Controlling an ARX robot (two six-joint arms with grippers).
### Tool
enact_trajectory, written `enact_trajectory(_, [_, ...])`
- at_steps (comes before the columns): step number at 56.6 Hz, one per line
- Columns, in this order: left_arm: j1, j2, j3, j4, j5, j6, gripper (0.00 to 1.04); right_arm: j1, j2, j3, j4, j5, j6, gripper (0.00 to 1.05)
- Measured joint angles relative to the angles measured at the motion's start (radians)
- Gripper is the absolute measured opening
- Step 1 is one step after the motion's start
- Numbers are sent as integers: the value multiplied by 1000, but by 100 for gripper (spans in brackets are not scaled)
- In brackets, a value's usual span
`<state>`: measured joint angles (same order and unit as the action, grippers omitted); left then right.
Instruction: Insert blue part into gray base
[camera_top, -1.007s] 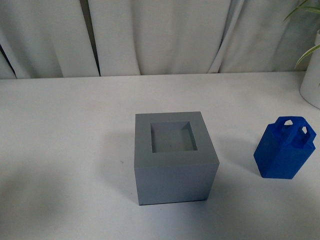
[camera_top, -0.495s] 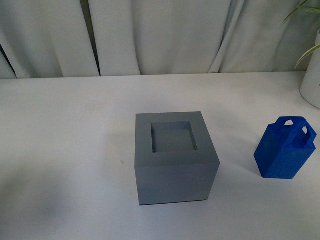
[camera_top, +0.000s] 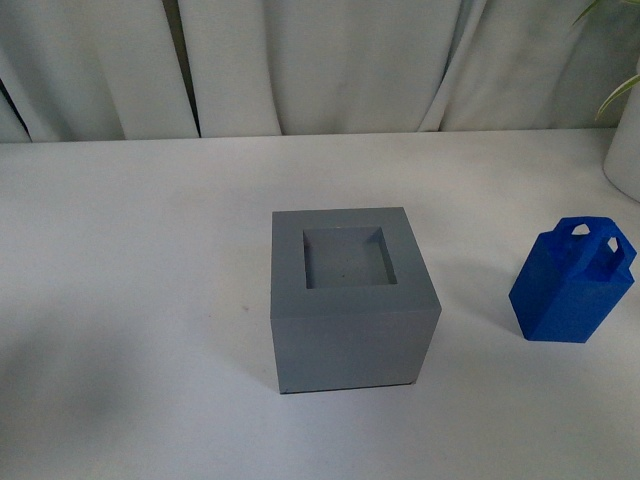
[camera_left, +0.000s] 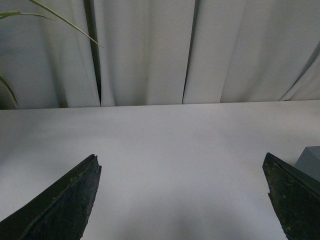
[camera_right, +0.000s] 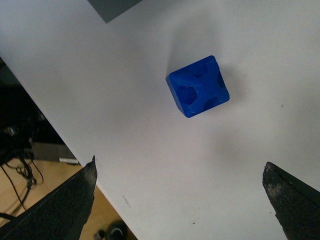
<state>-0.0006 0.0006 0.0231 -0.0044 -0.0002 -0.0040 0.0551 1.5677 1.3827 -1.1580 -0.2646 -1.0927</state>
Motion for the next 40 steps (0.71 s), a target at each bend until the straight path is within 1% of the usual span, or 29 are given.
enact_trajectory(20, [0,0,0,0,0,0,99,50,151,42,0,98,-87,97])
enact_trajectory(29, [0,0,0,0,0,0,99,65,213,62,41,143,-106,97])
enact_trajectory(40, [0,0,0,0,0,0,99,83,263,75,58,156,-106,97])
